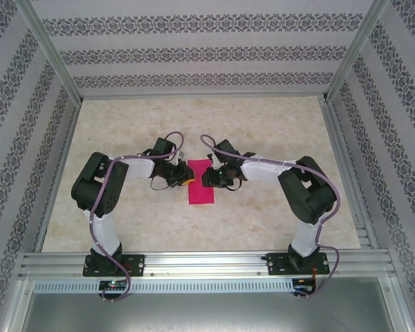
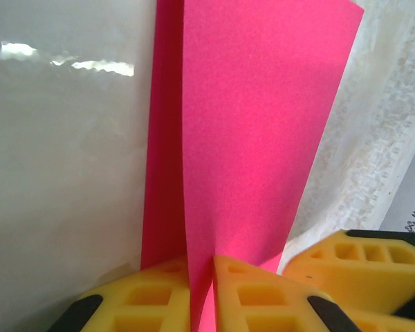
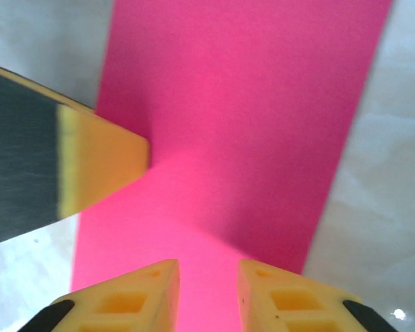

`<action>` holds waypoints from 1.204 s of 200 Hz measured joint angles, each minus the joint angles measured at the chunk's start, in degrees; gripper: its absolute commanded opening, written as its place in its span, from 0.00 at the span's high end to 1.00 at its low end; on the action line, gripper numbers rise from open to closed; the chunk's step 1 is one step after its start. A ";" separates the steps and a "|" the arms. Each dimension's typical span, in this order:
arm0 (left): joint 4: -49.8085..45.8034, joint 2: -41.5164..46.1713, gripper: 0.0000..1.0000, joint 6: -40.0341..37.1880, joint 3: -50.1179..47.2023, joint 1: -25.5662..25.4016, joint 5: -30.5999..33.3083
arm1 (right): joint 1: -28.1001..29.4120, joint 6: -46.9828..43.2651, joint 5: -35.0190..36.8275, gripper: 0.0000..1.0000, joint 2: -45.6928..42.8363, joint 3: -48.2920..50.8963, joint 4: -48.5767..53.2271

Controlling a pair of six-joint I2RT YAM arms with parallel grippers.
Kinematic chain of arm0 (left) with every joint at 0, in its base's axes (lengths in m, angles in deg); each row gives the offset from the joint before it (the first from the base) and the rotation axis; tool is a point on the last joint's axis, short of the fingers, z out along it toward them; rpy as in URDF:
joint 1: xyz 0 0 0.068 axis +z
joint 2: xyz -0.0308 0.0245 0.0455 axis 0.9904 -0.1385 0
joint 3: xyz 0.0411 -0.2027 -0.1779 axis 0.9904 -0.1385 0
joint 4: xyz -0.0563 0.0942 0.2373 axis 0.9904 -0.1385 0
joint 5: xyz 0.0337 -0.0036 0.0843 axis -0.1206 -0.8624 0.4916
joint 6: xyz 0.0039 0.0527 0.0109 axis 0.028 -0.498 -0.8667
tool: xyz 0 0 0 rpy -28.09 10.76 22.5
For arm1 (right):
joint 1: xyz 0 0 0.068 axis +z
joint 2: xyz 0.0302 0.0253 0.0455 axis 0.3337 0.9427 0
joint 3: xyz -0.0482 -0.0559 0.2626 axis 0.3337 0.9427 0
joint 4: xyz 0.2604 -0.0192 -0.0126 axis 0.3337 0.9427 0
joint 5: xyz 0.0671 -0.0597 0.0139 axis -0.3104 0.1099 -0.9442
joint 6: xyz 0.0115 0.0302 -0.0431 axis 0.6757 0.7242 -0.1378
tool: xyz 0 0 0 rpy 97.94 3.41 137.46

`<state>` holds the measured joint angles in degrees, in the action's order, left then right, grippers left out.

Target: Fold a paper plane with a square sheet of paper (pick it up from the middle)

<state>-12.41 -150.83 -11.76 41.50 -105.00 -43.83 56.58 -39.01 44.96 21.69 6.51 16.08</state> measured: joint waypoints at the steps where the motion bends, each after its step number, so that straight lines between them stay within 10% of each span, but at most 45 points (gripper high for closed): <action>1: 0.00 0.02 0.84 0.00 0.00 0.00 0.00 | 0.00 0.04 0.07 0.74 0.07 -0.02 -0.02; 241: 4.63 8.85 0.57 5.07 -6.12 -5.29 -5.31 | -1.11 4.74 -1.18 0.73 2.84 -2.25 1.60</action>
<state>-7.78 -141.98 -6.69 35.38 -110.29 -49.14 55.46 -34.26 43.78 24.53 4.26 17.68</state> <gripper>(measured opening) 0.421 0.259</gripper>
